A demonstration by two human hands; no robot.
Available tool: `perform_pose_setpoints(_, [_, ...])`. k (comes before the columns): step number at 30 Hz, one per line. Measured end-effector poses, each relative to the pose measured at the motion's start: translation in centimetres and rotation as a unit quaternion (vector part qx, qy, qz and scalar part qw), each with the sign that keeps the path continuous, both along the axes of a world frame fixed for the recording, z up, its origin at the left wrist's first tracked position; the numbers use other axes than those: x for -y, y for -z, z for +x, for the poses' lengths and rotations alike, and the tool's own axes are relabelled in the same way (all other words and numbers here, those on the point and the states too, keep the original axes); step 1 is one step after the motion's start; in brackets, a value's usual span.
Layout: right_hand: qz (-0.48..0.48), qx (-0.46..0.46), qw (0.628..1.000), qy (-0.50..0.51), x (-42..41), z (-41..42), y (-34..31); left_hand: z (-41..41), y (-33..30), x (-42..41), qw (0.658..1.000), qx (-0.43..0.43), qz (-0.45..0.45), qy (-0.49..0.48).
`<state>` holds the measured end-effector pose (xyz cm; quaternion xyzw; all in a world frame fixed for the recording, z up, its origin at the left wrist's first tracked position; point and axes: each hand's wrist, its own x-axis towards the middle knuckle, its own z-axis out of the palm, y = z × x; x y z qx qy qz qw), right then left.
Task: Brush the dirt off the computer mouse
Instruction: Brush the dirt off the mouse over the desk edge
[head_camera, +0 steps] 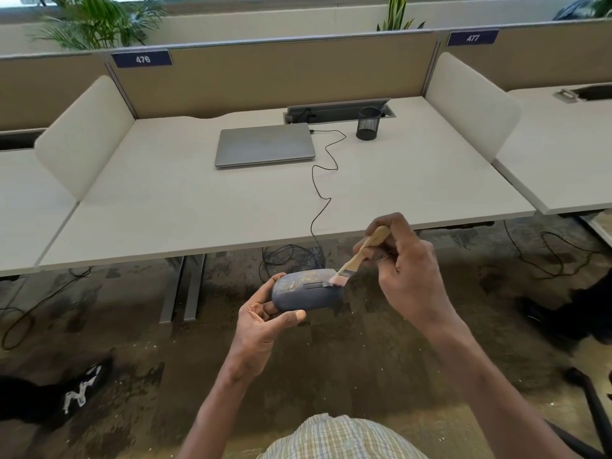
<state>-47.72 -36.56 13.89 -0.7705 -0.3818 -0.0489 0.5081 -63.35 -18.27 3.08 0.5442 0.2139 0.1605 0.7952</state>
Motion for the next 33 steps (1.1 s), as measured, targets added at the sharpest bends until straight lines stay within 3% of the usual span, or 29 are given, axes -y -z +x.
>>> perform_pose_setpoints(5, [0.013,0.008,0.999,0.037,0.1,-0.1,-0.1,0.2,0.1,0.1,1.000,0.009,0.005,0.009])
perform_pose_setpoints(33, [-0.028,0.017,0.999,0.037,-0.3,0.6,-1.0,-0.1,0.3,-0.4,1.000,-0.008,0.019,0.022])
